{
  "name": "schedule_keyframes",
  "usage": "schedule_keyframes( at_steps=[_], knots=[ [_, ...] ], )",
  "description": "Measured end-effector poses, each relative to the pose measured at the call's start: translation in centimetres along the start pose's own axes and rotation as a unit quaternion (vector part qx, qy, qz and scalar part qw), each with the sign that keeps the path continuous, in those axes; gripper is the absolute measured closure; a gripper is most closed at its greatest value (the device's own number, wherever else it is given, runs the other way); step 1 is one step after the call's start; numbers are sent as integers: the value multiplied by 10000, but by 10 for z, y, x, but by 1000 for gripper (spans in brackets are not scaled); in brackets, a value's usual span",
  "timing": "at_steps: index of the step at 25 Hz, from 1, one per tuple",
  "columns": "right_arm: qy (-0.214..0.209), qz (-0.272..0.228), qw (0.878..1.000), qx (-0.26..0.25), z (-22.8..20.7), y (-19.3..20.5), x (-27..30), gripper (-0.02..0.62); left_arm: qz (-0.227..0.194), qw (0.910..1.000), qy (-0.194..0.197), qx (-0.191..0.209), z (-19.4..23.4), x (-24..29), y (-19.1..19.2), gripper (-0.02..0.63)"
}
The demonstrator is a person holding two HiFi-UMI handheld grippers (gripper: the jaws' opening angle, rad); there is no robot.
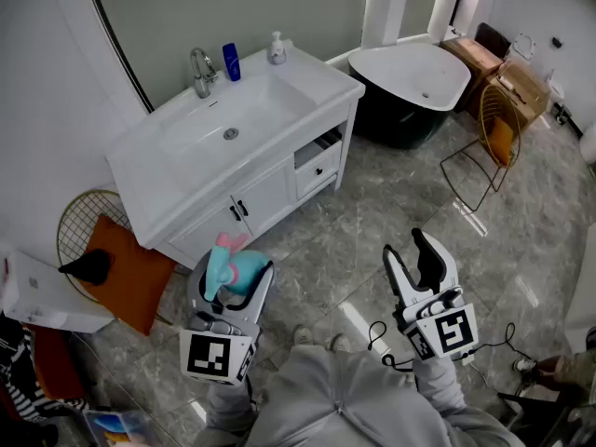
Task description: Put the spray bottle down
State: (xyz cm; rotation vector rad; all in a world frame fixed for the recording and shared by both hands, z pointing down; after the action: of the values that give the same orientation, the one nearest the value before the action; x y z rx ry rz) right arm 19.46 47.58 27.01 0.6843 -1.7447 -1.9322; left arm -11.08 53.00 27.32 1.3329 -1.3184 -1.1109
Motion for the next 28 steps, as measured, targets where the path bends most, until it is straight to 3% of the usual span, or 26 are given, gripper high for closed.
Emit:
schedule_keyframes(
  at_steps=[28],
  knots=[
    [-54,-124,9999,-49,10,1,25,380,-41,10000,36,-2,20,8,4,244]
  ],
)
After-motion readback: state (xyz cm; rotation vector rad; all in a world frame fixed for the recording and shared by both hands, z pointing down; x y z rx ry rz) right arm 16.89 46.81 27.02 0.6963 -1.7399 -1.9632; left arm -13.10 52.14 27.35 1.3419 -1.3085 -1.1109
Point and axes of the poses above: the fingertips, and each gripper's own axes: x forward along the fingers, z to its left, y out of its underside, the point moved 8 cm from there along -x, backward along the fingers, and after that the axes turned 15 degrees about -y, right-handed, at the moved point
